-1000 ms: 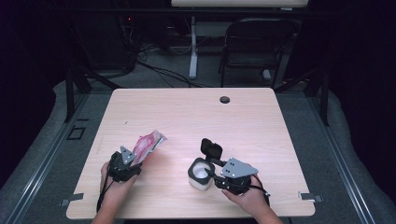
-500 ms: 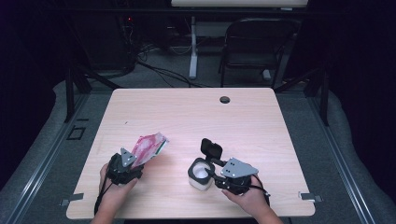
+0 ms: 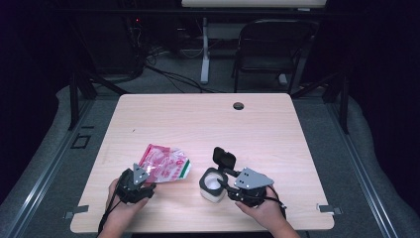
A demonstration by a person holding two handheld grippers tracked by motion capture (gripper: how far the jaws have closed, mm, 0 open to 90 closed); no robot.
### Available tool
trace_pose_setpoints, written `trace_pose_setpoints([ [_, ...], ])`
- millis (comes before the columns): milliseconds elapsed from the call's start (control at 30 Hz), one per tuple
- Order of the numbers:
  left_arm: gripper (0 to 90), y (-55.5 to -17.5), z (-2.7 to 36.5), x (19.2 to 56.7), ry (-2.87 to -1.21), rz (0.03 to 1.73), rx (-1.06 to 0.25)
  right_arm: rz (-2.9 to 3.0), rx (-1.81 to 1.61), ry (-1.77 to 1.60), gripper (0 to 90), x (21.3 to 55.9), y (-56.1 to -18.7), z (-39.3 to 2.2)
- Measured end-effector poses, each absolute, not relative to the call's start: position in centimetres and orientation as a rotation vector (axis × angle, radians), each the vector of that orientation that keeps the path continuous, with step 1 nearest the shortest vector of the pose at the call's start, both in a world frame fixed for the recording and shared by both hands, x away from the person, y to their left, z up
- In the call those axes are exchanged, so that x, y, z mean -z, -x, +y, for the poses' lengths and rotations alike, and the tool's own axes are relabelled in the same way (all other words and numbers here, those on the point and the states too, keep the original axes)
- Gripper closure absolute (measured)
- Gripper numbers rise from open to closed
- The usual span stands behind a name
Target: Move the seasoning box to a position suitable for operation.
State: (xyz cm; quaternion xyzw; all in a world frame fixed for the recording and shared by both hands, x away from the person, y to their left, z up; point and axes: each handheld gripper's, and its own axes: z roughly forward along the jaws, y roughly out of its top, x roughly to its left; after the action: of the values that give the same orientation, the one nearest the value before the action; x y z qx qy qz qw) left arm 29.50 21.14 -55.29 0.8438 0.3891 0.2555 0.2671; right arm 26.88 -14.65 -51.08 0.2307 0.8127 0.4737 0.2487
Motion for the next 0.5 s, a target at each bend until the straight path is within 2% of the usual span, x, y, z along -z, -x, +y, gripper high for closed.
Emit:
trace_pose_setpoints([
  [500,40.0,-29.0,19.9,56.2,-2.340,1.022,-0.676,2.212,-1.333,-0.671,58.2,50.9,-27.1,-15.0],
])
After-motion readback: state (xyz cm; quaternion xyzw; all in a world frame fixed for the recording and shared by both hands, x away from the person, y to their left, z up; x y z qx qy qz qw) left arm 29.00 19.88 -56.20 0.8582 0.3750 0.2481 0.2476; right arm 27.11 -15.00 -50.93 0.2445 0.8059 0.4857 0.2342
